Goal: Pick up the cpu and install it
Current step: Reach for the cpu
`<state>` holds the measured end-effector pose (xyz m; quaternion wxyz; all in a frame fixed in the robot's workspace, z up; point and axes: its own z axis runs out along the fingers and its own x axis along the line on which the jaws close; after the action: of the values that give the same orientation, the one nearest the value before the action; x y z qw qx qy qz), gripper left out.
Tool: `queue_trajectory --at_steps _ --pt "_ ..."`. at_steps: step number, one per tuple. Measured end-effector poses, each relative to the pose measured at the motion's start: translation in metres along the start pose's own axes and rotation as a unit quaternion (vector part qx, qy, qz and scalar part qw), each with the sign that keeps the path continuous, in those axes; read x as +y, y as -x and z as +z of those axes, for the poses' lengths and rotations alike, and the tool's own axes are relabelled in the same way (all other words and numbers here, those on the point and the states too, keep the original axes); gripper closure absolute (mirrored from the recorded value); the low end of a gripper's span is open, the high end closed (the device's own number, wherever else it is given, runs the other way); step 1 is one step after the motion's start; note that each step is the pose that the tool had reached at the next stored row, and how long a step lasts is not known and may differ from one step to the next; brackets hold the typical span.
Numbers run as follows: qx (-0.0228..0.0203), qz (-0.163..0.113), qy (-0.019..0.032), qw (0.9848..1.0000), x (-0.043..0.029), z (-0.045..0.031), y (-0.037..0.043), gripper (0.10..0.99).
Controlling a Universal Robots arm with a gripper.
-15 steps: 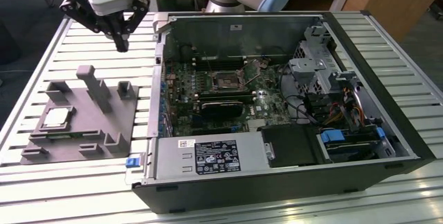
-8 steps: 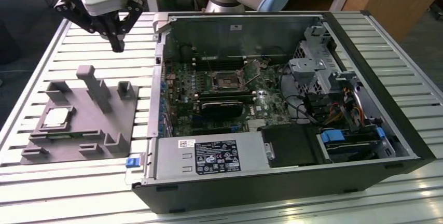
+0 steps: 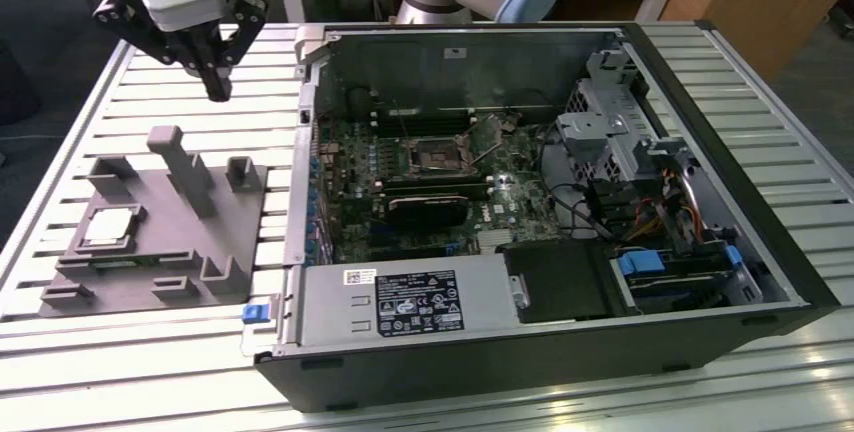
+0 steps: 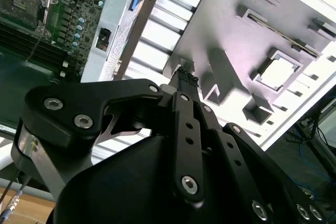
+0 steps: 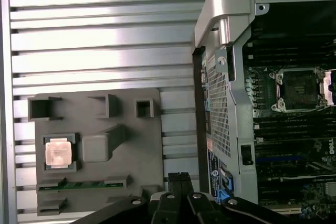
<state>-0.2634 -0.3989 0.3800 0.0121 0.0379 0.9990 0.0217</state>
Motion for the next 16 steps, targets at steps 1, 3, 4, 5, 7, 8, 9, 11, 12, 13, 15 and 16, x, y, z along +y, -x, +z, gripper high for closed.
queue_trajectory --at_steps 1,3,4,5,7,8,9,11,12,13,15,16 --pt "0.0 0.0 0.0 1.0 -0.0001 0.0 -0.001 0.98" --pt "0.0 0.0 0.0 1.0 -0.0002 0.0001 -0.0028 0.98" --pt "0.0 0.0 0.0 1.0 -0.0003 0.0001 -0.0038 0.98" --pt "0.0 0.0 0.0 1.0 -0.0004 0.0001 -0.0047 0.98" --pt "0.0 0.0 0.0 1.0 -0.0005 0.0001 -0.0065 0.98" --pt "0.0 0.0 0.0 1.0 -0.0006 0.0001 -0.0073 0.98" --pt "0.0 0.0 0.0 1.0 -0.0006 0.0001 -0.0083 0.98" --pt "0.0 0.0 0.0 1.0 -0.0008 0.0002 -0.01 0.98" --pt "0.0 0.0 0.0 1.0 -0.0008 0.0002 -0.0109 0.98" --pt "0.0 0.0 0.0 1.0 -0.0009 0.0002 -0.0117 0.98" --pt "0.0 0.0 0.0 1.0 -0.001 0.0003 -0.0134 0.98" --pt "0.0 0.0 0.0 1.0 -0.0011 0.0003 -0.0142 0.98"
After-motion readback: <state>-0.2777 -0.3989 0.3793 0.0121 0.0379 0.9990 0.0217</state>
